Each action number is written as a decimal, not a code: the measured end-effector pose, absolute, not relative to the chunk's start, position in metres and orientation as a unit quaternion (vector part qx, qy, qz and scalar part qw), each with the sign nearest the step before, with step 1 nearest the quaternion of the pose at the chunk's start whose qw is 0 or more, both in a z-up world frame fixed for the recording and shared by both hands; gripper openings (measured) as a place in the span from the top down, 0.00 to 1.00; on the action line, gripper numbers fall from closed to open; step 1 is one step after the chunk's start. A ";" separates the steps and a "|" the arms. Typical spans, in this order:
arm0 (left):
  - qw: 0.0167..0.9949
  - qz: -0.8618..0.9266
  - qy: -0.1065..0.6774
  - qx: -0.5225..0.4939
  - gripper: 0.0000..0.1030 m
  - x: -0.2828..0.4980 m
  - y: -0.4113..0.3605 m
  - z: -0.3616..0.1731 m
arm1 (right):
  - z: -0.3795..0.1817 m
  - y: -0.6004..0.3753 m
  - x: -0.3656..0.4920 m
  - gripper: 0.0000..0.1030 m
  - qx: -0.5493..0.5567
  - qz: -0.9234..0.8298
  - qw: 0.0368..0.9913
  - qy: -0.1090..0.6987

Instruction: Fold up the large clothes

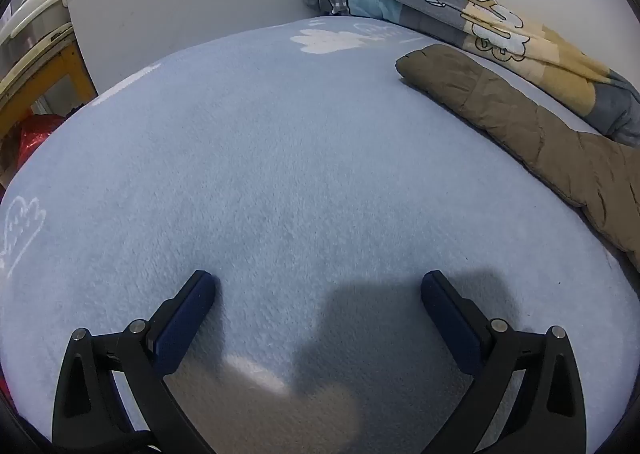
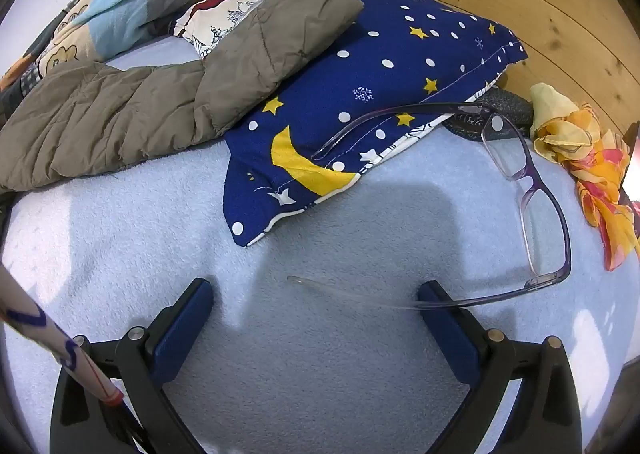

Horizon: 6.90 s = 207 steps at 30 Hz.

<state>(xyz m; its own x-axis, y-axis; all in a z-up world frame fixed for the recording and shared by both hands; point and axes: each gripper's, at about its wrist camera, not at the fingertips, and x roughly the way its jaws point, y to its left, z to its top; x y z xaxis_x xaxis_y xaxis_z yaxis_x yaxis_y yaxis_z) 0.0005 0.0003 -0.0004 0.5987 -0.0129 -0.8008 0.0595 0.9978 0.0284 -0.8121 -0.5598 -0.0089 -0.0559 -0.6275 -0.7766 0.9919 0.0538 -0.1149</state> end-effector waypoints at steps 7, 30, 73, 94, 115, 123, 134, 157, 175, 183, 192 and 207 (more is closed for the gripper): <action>0.884 -0.032 0.465 0.021 0.00 -0.023 0.003 0.005 | -0.004 -0.548 -0.811 0.00 0.276 -0.627 0.641 0.347; 0.919 -0.299 0.250 0.057 0.00 -0.407 -0.024 0.243 | 0.233 -0.203 -0.683 0.00 0.193 -0.469 0.843 0.181; 0.907 -0.308 0.263 0.117 0.00 -0.471 -0.024 0.226 | 0.214 -0.108 -0.636 0.00 0.135 -0.446 0.846 0.258; 0.899 -0.310 0.277 0.136 0.00 -0.471 -0.031 0.216 | 0.205 -0.117 -0.636 0.00 0.147 -0.444 0.842 0.270; 0.861 -0.331 0.310 0.228 0.00 -0.351 -0.211 0.138 | 0.153 -0.253 -0.664 0.00 0.229 -0.463 0.798 0.311; 0.846 -0.344 0.328 0.242 0.00 -0.332 -0.233 0.126 | 0.135 -0.379 -0.710 0.00 0.301 -0.519 0.752 0.273; 0.842 -0.350 0.331 0.245 0.00 -0.324 -0.232 0.119 | 0.118 -0.545 -0.818 0.22 0.440 -0.564 0.677 0.172; 0.844 -0.340 0.323 0.260 0.00 -0.323 -0.237 0.105 | 0.097 -0.677 -0.857 0.85 0.462 -0.556 0.677 0.139; 0.851 -0.359 0.319 0.214 0.00 -0.326 -0.219 0.137 | 0.302 -0.583 -0.786 0.86 0.362 -0.515 0.773 0.078; 0.857 -0.358 0.314 0.195 0.00 -0.320 -0.202 0.150 | 0.359 -0.517 -0.669 0.86 0.328 -0.424 0.839 0.094; 0.856 -0.352 0.329 0.185 0.00 -0.308 -0.194 0.148 | 0.324 -0.470 -0.532 0.86 0.312 -0.341 0.872 0.163; 0.852 -0.336 0.355 0.184 0.00 -0.297 -0.198 0.135 | 0.140 -0.420 -0.356 0.86 0.341 -0.249 0.852 0.310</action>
<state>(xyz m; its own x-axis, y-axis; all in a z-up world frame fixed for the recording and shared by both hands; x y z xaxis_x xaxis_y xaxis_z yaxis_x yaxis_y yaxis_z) -0.2972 -0.1975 0.1347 0.5211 -0.4427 -0.7297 0.7043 0.7059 0.0748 -0.3556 -0.4196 0.1395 0.6835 -0.2132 -0.6981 0.6362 0.6428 0.4266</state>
